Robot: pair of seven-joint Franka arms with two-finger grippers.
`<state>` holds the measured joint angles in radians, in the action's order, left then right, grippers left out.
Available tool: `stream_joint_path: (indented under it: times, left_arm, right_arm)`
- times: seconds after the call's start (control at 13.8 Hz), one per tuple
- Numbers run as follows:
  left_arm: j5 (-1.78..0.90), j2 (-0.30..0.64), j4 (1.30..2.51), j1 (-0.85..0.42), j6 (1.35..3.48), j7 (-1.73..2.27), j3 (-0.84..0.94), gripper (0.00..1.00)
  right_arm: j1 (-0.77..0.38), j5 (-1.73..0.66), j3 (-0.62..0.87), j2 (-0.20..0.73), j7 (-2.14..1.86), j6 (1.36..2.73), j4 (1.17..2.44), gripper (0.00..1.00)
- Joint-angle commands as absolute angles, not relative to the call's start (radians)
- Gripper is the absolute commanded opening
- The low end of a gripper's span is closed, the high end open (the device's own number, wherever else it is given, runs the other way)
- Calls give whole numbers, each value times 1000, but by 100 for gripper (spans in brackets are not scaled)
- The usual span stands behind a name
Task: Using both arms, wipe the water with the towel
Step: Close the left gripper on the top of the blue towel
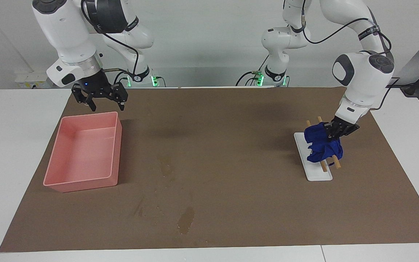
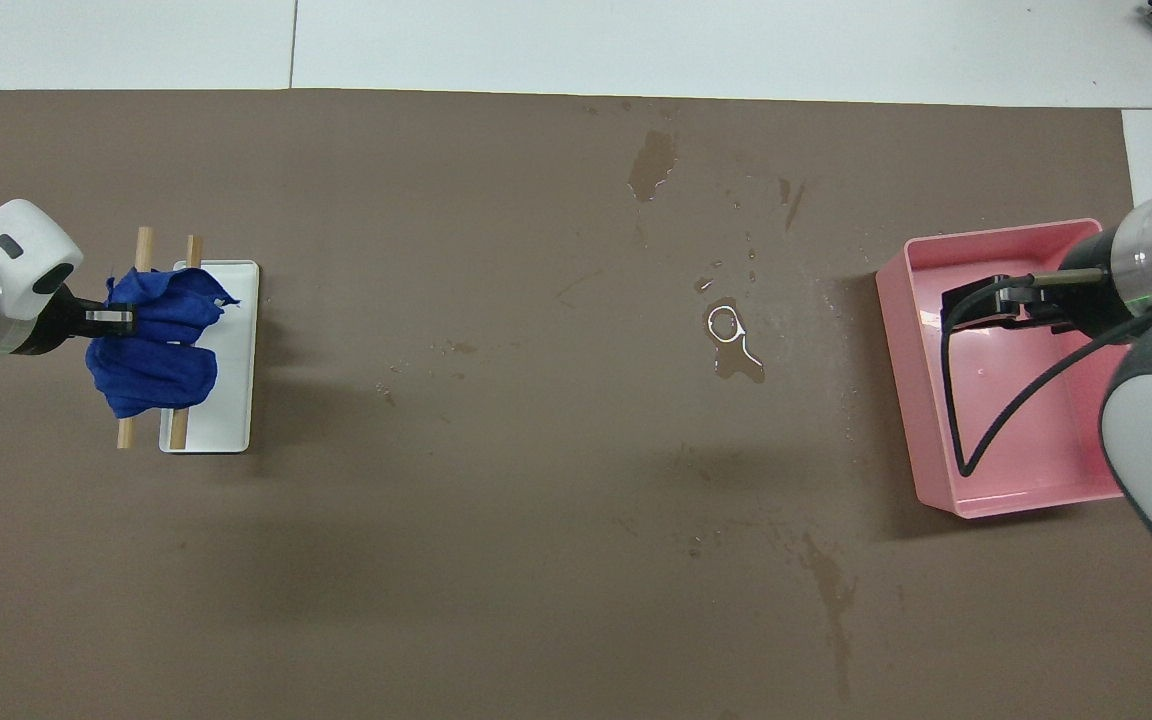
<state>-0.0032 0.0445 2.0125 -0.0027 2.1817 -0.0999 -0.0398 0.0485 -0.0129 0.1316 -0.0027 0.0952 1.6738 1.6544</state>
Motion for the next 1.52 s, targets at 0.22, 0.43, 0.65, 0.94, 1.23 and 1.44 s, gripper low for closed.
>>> stream_joint_path:
  times: [0.22,0.43,0.65,0.94,1.23,1.44]
  left_arm:
    - [17,-29,1973,-14,2085,-35,-37,0]
    - [17,-75,1948,-15,2004,-18,-26,0]
    - [17,-83,1881,-15,1902,-8,-6,0]
    - [11,-78,1856,-15,1891,71,25,0]
    - [11,-75,1850,-26,1891,72,49,0]
    - [11,-68,1836,-80,1901,71,49,0]
  right_arm:
    - [63,-11,143,-8,106,1671,1655,100]
    - [63,-11,143,-8,106,1671,1655,100]
    - [61,-11,143,-8,106,1671,1655,100]
    - [63,-11,143,-8,106,1670,1655,100]
    - [63,-11,143,-8,106,1671,1655,100]
    - [63,-11,143,-8,106,1671,1655,100]
